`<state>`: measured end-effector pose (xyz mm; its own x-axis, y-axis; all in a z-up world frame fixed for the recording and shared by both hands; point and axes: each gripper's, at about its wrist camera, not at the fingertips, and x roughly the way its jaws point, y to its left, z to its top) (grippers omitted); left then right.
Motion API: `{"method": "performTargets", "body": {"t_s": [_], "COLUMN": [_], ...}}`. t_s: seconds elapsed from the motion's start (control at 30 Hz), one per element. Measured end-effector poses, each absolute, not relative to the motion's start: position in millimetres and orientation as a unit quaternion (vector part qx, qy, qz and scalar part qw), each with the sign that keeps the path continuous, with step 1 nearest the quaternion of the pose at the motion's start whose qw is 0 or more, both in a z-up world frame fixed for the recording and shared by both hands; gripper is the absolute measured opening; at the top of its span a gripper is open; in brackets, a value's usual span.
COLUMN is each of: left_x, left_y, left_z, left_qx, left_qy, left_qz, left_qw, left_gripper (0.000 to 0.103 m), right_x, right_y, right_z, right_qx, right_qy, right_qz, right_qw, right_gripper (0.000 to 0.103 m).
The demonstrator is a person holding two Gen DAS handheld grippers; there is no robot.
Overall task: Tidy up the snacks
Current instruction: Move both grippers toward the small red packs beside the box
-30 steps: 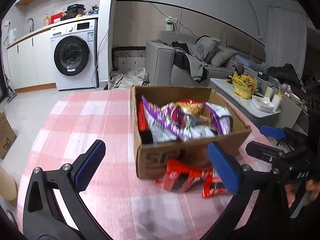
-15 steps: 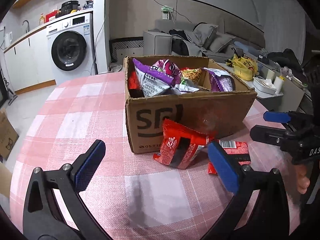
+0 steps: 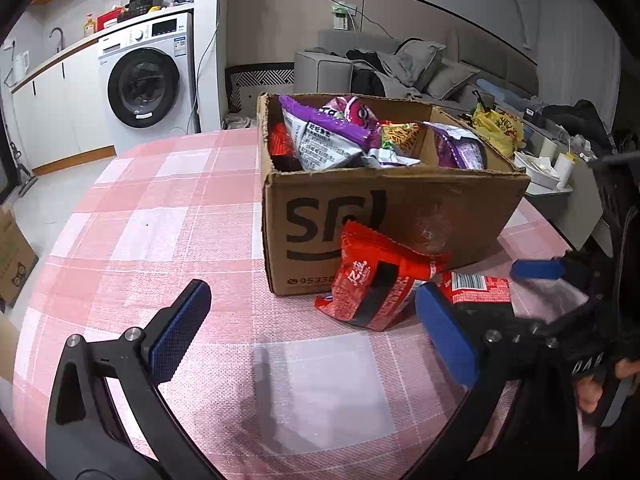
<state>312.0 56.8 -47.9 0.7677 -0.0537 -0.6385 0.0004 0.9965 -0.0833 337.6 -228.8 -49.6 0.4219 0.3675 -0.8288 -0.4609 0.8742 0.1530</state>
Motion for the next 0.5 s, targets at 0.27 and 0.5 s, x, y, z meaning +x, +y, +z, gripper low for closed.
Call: {"method": "performTargets", "body": {"t_s": [0.27, 0.5], "left_x": [313.6, 314.5], "left_y": [63.1, 62.2], "left_z": [-48.7, -50.3], "left_qx": [-0.047, -0.043], "left_qy": [0.344, 0.349], "left_qz": [-0.011, -0.013], "left_qw": [0.938, 0.936], "left_gripper": [0.102, 0.102], "right_x": [330.5, 342.2], "right_y": [-215.1, -253.0], "right_z": [-57.5, -56.4], "right_qx": [-0.104, -0.120], "right_qy": [0.477, 0.484], "right_qz": [0.256, 0.218], "right_qw": [0.834, 0.839], "right_gripper": [0.103, 0.103]}}
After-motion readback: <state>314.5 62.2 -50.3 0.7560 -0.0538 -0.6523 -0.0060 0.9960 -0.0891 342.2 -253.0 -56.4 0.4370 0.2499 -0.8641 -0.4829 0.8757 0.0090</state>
